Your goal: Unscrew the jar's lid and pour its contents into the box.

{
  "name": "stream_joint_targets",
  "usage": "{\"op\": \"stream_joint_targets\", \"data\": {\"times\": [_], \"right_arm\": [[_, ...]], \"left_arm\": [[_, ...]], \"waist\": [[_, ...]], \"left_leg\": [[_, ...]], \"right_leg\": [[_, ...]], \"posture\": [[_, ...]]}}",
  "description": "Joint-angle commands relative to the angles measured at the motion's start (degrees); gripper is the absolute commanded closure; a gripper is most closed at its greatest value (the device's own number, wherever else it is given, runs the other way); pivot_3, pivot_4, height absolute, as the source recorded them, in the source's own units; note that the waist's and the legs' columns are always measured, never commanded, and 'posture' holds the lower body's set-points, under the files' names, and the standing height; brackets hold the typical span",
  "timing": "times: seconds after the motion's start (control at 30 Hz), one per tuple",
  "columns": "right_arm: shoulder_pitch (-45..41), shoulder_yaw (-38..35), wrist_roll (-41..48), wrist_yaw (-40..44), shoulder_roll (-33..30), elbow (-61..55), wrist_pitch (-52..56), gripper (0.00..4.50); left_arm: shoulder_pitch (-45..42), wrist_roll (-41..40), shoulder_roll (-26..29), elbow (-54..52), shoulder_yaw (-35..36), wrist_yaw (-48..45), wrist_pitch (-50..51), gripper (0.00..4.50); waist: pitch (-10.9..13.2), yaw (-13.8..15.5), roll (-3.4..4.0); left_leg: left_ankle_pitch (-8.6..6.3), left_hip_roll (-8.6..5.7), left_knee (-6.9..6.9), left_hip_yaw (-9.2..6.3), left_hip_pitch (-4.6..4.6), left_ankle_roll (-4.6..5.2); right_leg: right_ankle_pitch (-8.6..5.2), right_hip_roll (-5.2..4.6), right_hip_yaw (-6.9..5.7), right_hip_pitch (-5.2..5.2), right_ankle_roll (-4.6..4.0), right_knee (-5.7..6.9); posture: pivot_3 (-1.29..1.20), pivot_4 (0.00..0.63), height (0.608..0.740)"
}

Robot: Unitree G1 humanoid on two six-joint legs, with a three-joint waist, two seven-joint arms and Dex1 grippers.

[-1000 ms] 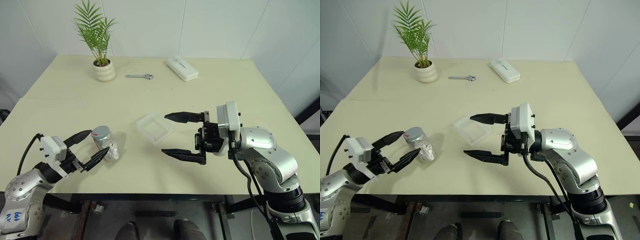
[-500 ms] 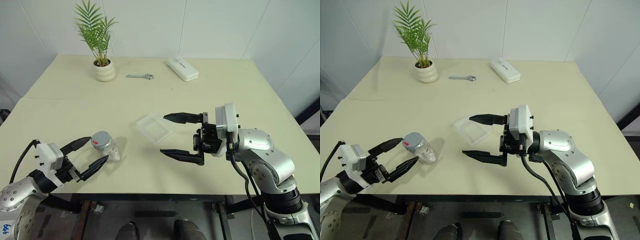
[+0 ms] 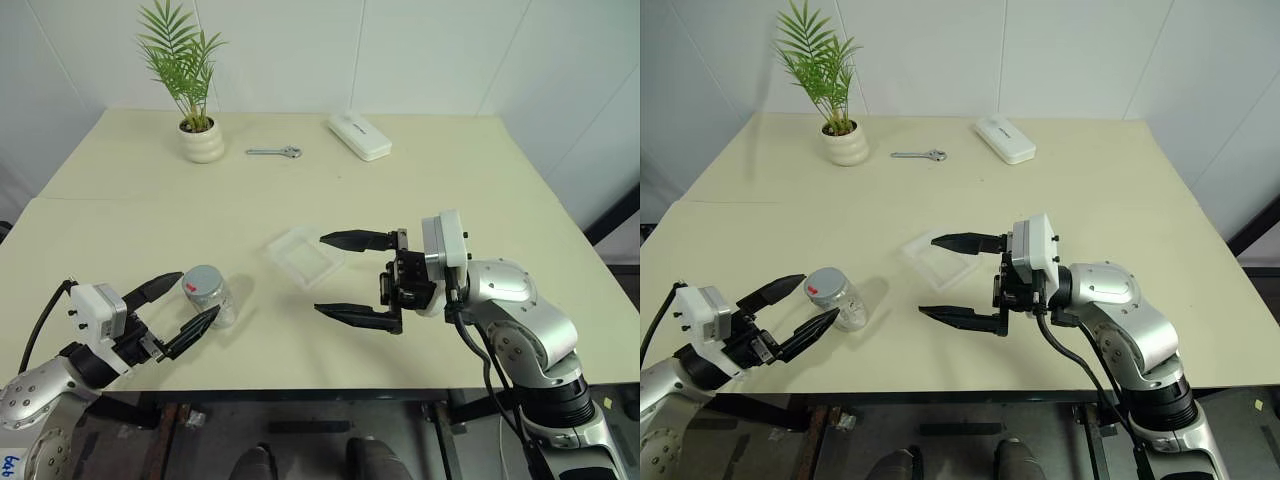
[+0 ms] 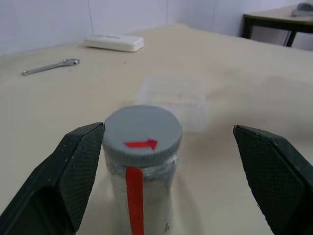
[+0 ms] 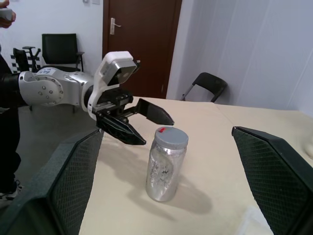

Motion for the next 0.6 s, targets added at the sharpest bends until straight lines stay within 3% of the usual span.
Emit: {"op": "stream_joint_targets", "data": {"times": [0.03,0.33,0.6], "right_arm": [[-0.04,-0.22,0.17,0.70,0.77,-0.25,-1.56,0.00],[-0.09,-0.05,-0.23,1.30,1.15,0.25,-1.53,0.00],[0.28,-0.74,-0.22,0.51,0.30,-1.50,-0.38,0.00]], "left_arm": [[1.08,-1.90,0.37,-3.58,2.09,1.11,0.91,0.03],[1.54,-0.45,-1.81,-2.20,4.20,5.54,0.63,0.03],[0.73,4.71,-3.03,2.88,-0.02,3.83,-2.75,0.03]], "waist": [[0.00,-0.20,0.00],[0.00,-0.68,0.00],[0.00,-0.64,0.00]], "left_leg": [[0.00,0.00,0.00,0.00,0.00,0.00],[0.00,0.00,0.00,-0.01,0.01,0.00],[0.00,-0.01,0.00,0.00,0.00,-0.01]], "right_leg": [[0.00,0.00,0.00,0.00,0.00,0.00],[-0.01,0.02,0.00,-0.01,-0.01,0.00],[-0.01,0.01,0.00,0.00,-0.02,-0.04]], "posture": [[0.00,0.150,0.740],[0.00,0.150,0.740],[0.00,0.150,0.740]]}}
